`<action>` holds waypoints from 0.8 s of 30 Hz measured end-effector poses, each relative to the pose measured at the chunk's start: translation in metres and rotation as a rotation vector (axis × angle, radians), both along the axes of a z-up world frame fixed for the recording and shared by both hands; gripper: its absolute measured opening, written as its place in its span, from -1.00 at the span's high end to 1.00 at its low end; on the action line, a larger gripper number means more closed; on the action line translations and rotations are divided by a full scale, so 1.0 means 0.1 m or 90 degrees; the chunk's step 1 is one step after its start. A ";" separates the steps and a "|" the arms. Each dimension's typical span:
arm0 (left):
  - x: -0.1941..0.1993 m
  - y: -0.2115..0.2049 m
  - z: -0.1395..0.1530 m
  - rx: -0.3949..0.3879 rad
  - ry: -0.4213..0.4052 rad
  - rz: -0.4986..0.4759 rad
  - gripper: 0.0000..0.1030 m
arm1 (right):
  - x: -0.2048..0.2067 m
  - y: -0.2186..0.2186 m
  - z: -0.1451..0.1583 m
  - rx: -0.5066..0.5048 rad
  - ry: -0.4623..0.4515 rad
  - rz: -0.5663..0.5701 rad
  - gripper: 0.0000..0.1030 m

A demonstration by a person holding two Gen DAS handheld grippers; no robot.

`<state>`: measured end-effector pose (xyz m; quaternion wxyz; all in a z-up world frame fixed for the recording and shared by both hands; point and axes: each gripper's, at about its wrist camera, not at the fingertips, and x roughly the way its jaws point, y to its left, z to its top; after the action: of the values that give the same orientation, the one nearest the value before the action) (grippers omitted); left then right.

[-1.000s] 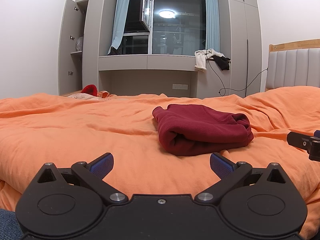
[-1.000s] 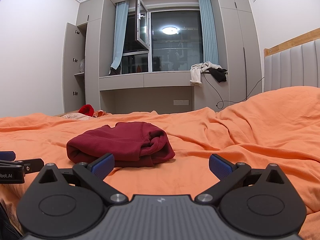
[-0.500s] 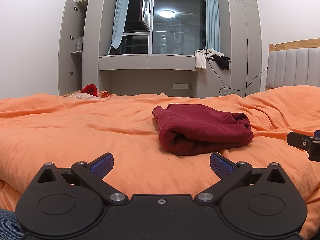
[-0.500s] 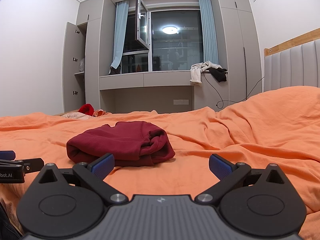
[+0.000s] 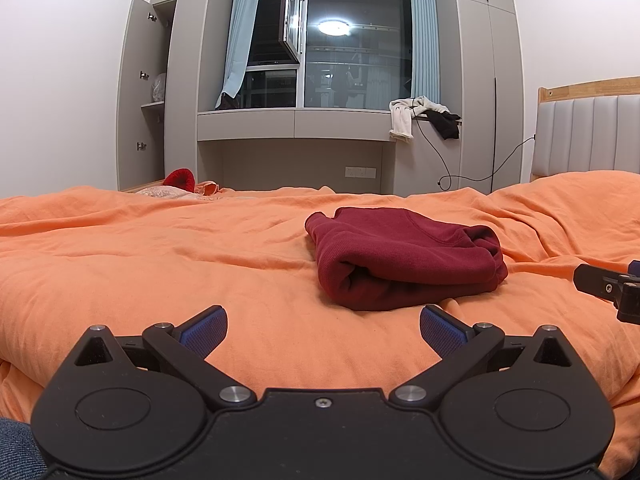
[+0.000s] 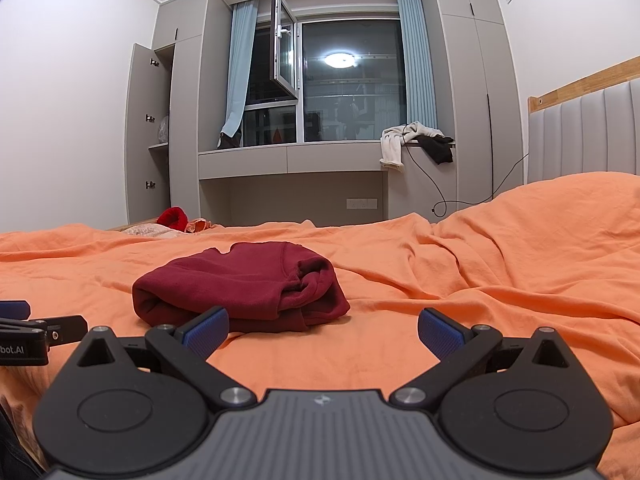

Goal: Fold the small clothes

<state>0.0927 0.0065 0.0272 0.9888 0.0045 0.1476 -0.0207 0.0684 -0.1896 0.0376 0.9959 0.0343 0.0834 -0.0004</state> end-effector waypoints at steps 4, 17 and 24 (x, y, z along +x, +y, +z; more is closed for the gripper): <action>0.00 0.00 0.00 0.000 0.000 0.000 -0.99 | 0.00 0.00 0.00 0.000 0.000 0.000 -0.99; 0.00 0.00 0.00 0.000 0.000 0.000 -0.99 | 0.00 -0.01 -0.02 0.001 -0.002 0.000 -0.99; 0.00 0.00 0.00 0.000 0.000 0.000 -0.99 | 0.00 -0.01 -0.02 0.002 -0.002 0.000 -0.99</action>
<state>0.0925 0.0063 0.0276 0.9888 0.0047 0.1479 -0.0204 0.0681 -0.1903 0.0361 0.9960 0.0357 0.0819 -0.0002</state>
